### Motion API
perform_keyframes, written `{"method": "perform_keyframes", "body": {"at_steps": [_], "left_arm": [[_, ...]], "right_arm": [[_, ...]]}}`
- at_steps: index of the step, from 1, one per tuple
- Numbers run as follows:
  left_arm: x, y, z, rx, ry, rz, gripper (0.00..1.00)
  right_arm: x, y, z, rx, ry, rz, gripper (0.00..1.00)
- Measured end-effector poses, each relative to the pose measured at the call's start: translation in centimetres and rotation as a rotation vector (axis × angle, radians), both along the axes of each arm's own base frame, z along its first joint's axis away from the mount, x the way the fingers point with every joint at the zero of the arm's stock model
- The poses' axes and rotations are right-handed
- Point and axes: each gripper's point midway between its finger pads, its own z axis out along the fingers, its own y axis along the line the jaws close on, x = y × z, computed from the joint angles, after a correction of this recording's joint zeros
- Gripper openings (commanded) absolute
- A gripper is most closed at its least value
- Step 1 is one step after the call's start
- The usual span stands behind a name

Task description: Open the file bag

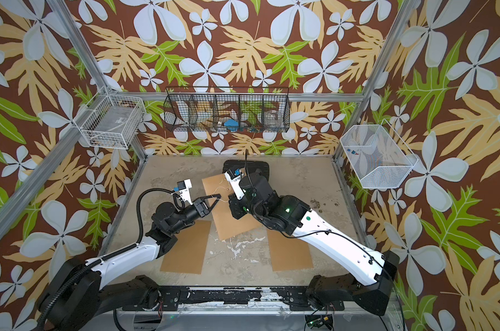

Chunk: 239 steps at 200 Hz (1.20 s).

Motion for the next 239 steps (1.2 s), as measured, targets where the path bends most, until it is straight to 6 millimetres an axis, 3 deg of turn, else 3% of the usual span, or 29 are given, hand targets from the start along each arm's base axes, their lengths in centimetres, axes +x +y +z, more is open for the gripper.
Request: {"method": "perform_keyframes", "body": {"at_steps": [81, 239], "left_arm": [[1.3, 0.2, 1.8, -0.013, -0.035, 0.029, 0.0], [2.6, 1.5, 2.3, -0.025, -0.038, 0.085, 0.0]], "right_arm": [[-0.9, -2.1, -5.5, -0.062, 0.092, -0.046, 0.0], [-0.3, -6.1, -8.6, -0.081, 0.141, -0.143, 0.0]]}}
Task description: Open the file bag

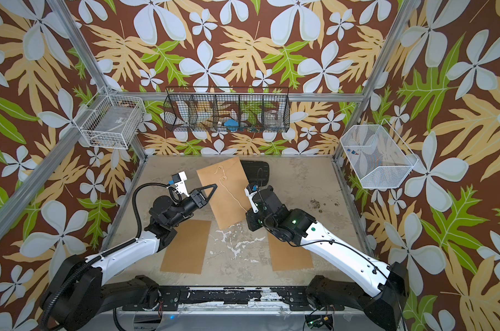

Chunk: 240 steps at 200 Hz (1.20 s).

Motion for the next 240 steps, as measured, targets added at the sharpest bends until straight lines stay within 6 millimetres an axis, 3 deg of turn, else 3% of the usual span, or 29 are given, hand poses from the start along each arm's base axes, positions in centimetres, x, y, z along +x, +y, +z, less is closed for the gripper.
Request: {"method": "perform_keyframes", "body": {"at_steps": [152, 240], "left_arm": [[0.1, 2.1, 0.1, -0.021, 0.002, 0.048, 0.0], [-0.2, 2.5, -0.7, -0.014, 0.014, 0.045, 0.0]], "right_arm": [[0.8, -2.1, -1.4, -0.031, 0.026, -0.057, 0.0], [1.8, -4.5, -1.5, -0.042, 0.024, -0.129, 0.0]]}}
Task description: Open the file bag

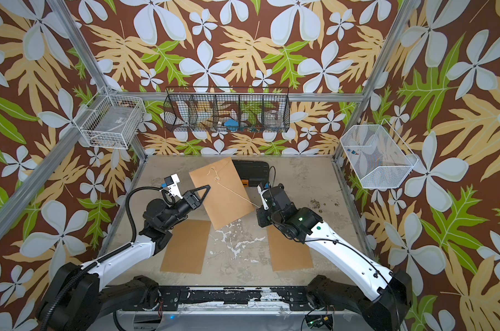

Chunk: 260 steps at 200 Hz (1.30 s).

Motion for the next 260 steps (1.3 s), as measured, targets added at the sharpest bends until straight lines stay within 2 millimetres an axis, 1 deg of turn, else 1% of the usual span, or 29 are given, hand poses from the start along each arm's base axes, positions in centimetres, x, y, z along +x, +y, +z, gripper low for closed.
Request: {"method": "perform_keyframes", "body": {"at_steps": [74, 108, 143, 158, 171, 197, 240, 250, 260], "left_arm": [[-0.4, 0.4, 0.0, -0.001, -0.006, 0.003, 0.0], [-0.9, -0.1, -0.5, 0.012, -0.001, -0.036, 0.0], [-1.5, -0.7, -1.1, 0.056, -0.013, -0.083, 0.0], [-1.7, -0.9, -1.4, 0.087, -0.015, -0.095, 0.0], [-1.8, -1.1, -1.1, 0.115, -0.035, -0.107, 0.0], [-1.9, -1.2, -0.2, 0.184, -0.087, -0.107, 0.0], [-2.3, -1.1, 0.5, 0.286, -0.157, -0.108, 0.0], [-2.6, -1.3, 0.5, 0.298, -0.169, -0.121, 0.0], [-2.8, -1.4, 0.5, 0.301, -0.175, -0.135, 0.0]], "right_arm": [[0.9, -1.8, 0.2, -0.036, -0.014, -0.053, 0.0], [1.3, -2.2, 0.9, -0.032, -0.031, -0.07, 0.0], [1.6, -1.9, 1.6, -0.023, -0.047, -0.062, 0.23], [1.6, -1.9, 1.8, -0.024, -0.052, -0.06, 0.29], [1.7, -2.0, 2.2, -0.022, -0.062, -0.062, 0.34], [2.0, -2.3, 3.4, -0.014, -0.094, -0.072, 0.4], [2.7, -3.9, 5.0, 0.021, -0.124, -0.113, 0.44], [2.8, -3.7, 5.4, 0.052, -0.131, -0.1, 0.45], [2.6, -3.1, 5.8, 0.09, -0.133, -0.064, 0.47]]}}
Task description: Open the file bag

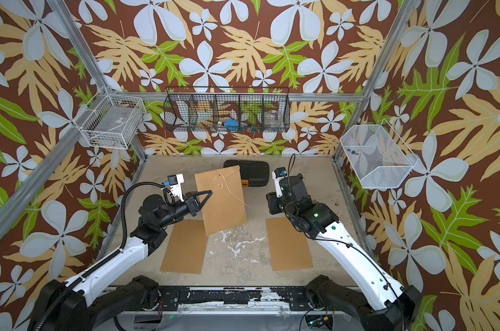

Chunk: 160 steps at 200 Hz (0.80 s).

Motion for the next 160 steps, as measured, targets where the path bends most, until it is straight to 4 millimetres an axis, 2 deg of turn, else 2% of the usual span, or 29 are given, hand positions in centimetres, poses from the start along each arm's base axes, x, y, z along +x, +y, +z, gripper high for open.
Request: {"method": "perform_keyframes", "body": {"at_steps": [38, 75, 160], "left_arm": [[-1.3, -0.5, 0.0, -0.003, -0.017, -0.067, 0.0], [-2.3, -0.8, 0.5, -0.021, -0.051, -0.11, 0.0], [-4.0, -0.9, 1.1, -0.104, -0.061, -0.178, 0.0]], "right_arm": [[-0.4, 3.1, 1.4, 0.11, -0.02, 0.154, 0.51], [-0.6, 5.2, 2.1, 0.182, -0.026, 0.254, 0.54], [-0.7, 7.3, 2.6, 0.334, -0.016, 0.344, 0.56]]}}
